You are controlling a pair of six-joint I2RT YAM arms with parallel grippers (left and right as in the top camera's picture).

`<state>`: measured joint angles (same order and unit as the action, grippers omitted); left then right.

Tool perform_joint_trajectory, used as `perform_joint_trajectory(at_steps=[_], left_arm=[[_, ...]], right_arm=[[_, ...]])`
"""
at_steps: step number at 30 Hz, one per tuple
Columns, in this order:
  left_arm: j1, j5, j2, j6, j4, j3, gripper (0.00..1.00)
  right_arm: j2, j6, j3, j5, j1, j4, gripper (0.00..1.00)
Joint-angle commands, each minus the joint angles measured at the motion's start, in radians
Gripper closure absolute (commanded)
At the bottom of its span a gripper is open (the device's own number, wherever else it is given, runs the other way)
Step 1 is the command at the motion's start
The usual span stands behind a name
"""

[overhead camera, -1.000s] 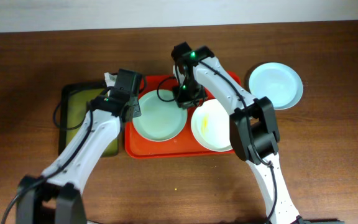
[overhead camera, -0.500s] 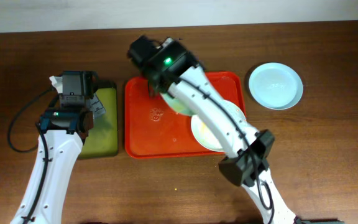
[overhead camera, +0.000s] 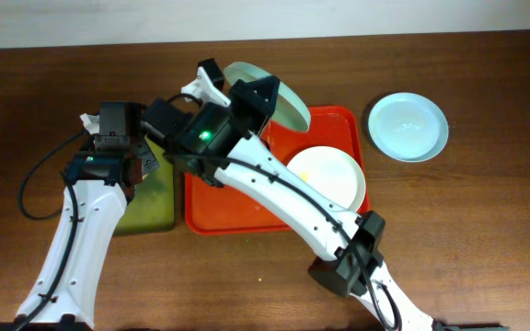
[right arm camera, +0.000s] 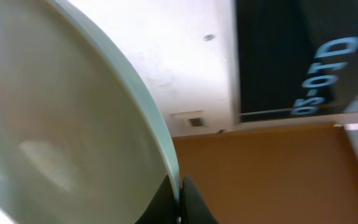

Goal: Clean dirty plates on tray and stack at the side
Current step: 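Lift the green plate with the right gripper and stack it on the blue plate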

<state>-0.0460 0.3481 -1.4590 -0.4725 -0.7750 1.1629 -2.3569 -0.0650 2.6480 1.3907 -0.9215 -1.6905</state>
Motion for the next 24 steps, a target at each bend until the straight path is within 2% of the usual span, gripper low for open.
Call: perform_joint_trajectory(at_steps=[1,2,4,5,9,10,12,16,24], left_arm=[[0.005,-0.004,-0.006,-0.013,-0.007,-0.004,1.00],[0.005,-0.016,-0.006,-0.013,-0.006,-0.004,1.00],[0.005,-0.029,-0.006,-0.013,-0.006,-0.004,1.00],[0.005,-0.031,-0.006,-0.013,-0.007,-0.004,1.00],[0.005,-0.032,-0.006,-0.013,-0.005,-0.004,1.00],[0.005,-0.032,-0.006,-0.013,-0.005,-0.004,1.00],[0.005,-0.032,-0.006,-0.013,-0.005,-0.004,1.00],[0.005,-0.032,-0.006,-0.013,-0.005,-0.004,1.00],[0.005,-0.057,-0.006,-0.013,0.003,-0.004,1.00]], right_arm=[[0.017,-0.206,0.016,-0.426,0.150,0.048,0.96],[0.005,-0.199,0.010,-0.565,0.212,0.088,0.96],[-0.023,-0.058,0.003,-0.808,0.320,0.121,0.96],[-0.024,-0.036,0.003,-0.932,0.379,0.110,0.96],[0.002,-0.036,0.004,-1.341,0.607,0.137,0.96],[0.000,-0.036,0.004,-1.506,0.704,0.131,0.96],[-0.013,-0.035,-0.006,-1.674,0.857,0.109,0.96],[-0.014,-0.036,-0.136,-1.696,1.086,0.123,0.96],[-0.014,-0.037,-0.426,-1.694,1.336,0.309,0.96]])
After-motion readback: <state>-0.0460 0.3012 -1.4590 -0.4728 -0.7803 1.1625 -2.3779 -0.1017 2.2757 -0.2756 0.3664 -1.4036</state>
